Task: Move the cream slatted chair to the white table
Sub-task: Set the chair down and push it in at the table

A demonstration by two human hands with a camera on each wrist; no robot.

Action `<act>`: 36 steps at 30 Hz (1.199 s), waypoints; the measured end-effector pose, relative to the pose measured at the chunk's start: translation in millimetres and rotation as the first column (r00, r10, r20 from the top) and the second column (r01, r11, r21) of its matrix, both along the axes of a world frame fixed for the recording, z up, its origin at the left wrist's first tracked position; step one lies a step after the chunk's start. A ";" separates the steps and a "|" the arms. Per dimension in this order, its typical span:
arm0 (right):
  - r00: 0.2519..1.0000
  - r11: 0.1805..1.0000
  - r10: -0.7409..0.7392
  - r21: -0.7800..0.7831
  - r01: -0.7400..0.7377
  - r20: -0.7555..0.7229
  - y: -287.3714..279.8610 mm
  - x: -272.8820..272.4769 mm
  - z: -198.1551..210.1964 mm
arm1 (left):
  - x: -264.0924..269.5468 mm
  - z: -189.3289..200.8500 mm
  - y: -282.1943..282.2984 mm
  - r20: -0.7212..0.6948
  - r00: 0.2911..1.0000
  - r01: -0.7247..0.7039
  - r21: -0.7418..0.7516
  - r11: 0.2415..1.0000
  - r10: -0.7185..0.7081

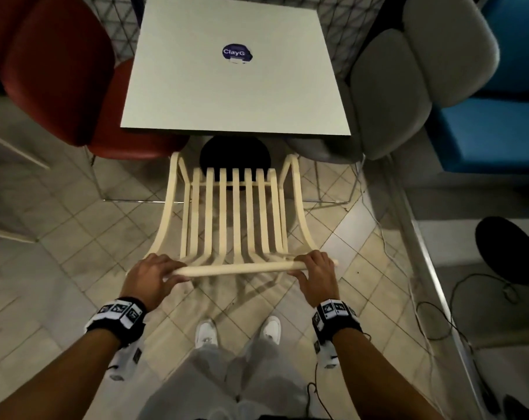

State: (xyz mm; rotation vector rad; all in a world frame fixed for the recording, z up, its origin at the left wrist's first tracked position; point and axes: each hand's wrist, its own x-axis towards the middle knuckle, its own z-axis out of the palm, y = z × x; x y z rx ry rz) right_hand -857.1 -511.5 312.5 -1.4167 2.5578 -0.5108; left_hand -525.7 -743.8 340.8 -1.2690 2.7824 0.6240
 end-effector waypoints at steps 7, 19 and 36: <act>0.992 0.996 -0.083 0.044 0.080 0.094 -56.3 -27.4 5.6 | -49.7 20.9 -34.1 0.012 0.983 -0.184 0.074 0.980 0.183; 0.992 0.993 -0.104 0.058 0.100 0.073 -71.2 -28.0 6.3 | -54.8 14.3 -63.8 0.018 0.978 -0.206 0.199 0.958 0.207; 0.996 0.997 -0.043 0.060 0.038 0.081 -70.0 -36.9 8.7 | -59.2 5.9 -56.8 -0.064 0.949 -0.288 0.221 0.932 0.308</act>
